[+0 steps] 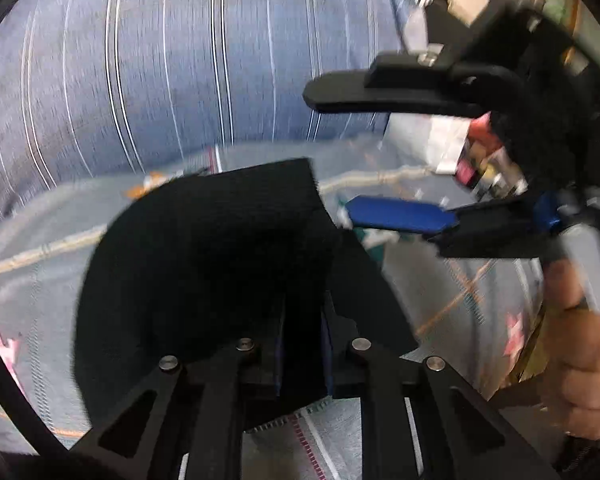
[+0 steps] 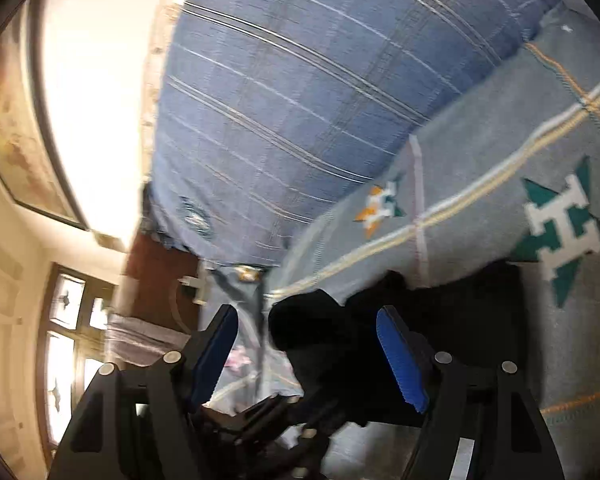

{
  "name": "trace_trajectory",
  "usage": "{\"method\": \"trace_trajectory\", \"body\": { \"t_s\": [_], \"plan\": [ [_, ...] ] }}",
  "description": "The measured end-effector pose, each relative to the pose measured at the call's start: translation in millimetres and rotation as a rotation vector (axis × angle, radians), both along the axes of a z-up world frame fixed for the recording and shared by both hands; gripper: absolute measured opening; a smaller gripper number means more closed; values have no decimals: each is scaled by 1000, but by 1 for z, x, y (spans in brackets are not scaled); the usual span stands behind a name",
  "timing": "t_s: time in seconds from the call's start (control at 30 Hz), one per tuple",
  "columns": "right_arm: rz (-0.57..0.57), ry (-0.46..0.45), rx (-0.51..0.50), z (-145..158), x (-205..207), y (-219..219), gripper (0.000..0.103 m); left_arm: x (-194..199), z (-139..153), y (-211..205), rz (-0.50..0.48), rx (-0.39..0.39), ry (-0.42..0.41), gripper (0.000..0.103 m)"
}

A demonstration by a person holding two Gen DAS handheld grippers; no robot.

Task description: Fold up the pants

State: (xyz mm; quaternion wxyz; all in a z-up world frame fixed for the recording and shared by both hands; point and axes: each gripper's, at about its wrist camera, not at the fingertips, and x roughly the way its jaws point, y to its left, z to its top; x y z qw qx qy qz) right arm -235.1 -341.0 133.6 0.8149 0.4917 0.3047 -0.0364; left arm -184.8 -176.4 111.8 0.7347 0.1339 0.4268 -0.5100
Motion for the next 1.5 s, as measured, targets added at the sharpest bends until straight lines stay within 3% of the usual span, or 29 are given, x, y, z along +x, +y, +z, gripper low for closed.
{"method": "trace_trajectory", "body": {
  "t_s": [0.1, 0.13, 0.17, 0.23, 0.37, 0.5, 0.6, 0.77, 0.8, 0.87, 0.9, 0.93, 1.03, 1.1, 1.2, 1.27, 1.3, 1.33, 1.37, 1.5],
  "plan": [
    [5, 113, -14, -16, 5, 1, 76, 7, -2, 10, -5, -32, 77, 26],
    [10, 142, -25, -21, 6, 2, 76, 5, 3, 15, -14, -48, 86, 37],
    [15, 153, -29, -25, 7, 2, 76, 2, 7, 21, -20, -60, 79, 50],
    [30, 143, -14, -30, 5, 0, 76, -5, 12, 28, -23, -65, 40, 57],
    [60, 108, -67, -22, 7, 5, 75, -4, 23, 61, -3, -99, -13, 59],
    [102, 176, -123, -25, 12, 15, 75, 27, 22, 66, 68, -88, 31, 59],
    [119, 263, -125, -41, 12, 20, 75, 52, 26, 47, 88, -94, 58, 59],
    [142, 299, -187, -48, 4, 33, 71, 77, 18, -9, 61, -42, 50, 58],
    [160, 306, -201, -50, 6, 36, 67, 80, 14, -20, 52, -24, 65, 58],
    [180, 310, -209, -51, 7, 38, 49, 84, 1, -45, 33, 37, 111, 58],
    [192, 316, -230, -50, 5, 39, 34, 84, -3, -49, 38, 47, 132, 58],
    [200, 307, -239, -48, 2, 40, 28, 84, -4, -50, 34, 46, 154, 58],
    [202, 270, -246, -42, -15, 35, 18, 82, 3, -34, 27, 0, 178, 58],
    [180, 270, -216, -46, -21, 27, 18, 85, 10, -12, 36, -41, 198, 59],
    [115, 239, -115, -52, -24, 11, 19, 83, 18, 25, 61, -61, 175, 59],
    [85, 172, -59, -48, -25, 5, 22, 74, 19, 42, 58, -74, 143, 59],
    [75, 147, -52, -45, -25, 3, 39, 64, 20, 49, 42, -76, 110, 59],
    [61, 150, -65, -44, -23, 3, 75, 49, 19, 53, 14, -63, 69, 59],
    [49, 163, -84, -44, -21, 4, 84, 41, 16, 51, -9, -51, 48, 59],
    [95, 219, -84, -54, -8, 13, 82, -8, -2, 30, -137, 16, -64, 59]
  ]
}}
